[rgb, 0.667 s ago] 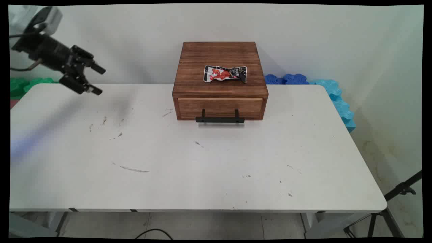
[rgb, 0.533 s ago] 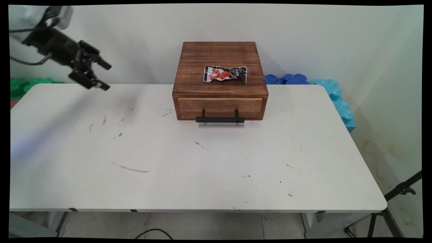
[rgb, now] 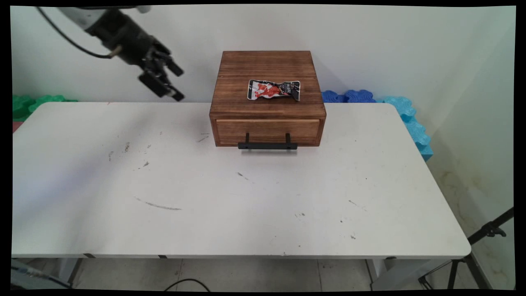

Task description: Open the drawer

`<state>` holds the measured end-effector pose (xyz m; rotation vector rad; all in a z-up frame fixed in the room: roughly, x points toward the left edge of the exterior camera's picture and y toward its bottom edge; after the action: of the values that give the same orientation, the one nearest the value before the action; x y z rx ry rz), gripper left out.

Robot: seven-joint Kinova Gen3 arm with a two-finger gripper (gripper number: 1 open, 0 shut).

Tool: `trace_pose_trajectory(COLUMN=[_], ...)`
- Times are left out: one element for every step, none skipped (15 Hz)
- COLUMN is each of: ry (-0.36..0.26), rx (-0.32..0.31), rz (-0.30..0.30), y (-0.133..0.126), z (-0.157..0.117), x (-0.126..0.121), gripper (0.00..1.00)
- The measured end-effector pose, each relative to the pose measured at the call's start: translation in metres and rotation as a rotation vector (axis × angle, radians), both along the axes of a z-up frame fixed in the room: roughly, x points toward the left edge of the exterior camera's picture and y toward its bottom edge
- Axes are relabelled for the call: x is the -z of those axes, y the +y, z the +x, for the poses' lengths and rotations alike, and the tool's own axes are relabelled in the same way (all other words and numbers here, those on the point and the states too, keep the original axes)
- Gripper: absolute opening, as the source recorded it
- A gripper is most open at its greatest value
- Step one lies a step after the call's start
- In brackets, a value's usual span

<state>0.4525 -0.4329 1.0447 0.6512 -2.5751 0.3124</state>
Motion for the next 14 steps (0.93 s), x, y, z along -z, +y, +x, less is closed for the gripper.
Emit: trace_pose_trajectory(ry=[0.003,0.007,0.009,0.010,0.010,0.009,0.005,-0.001,-0.007,-0.014,-0.020,-0.027,-0.035,-0.044], rx=[0.028,0.051,0.070,0.089,0.104,0.119,0.139,0.156,0.168,0.181,0.192,0.200,0.204,0.207], rz=[0.005,0.009,0.011,0.014,0.017,0.021,0.025,0.029,0.032,0.035,0.039,0.045,0.052,0.059], y=[-0.003,-0.005,-0.007,-0.009,-0.011,-0.013,-0.017,-0.021,-0.024,-0.028,-0.031,-0.034,-0.037,-0.040], z=[-0.016,-0.028,-0.039,-0.050,-0.059,-0.068,-0.080,-0.091,-0.100,-0.109,-0.118,-0.126,-0.133,-0.139], x=[0.000,0.001,0.003,0.005,0.008,0.012,0.018,0.026,0.032,0.041,0.050,0.059,0.068,0.078], gripper=[1.00,1.00,1.00,1.00,1.00,1.00,1.00,1.00,1.00,1.00,1.00,1.00,1.00,1.00])
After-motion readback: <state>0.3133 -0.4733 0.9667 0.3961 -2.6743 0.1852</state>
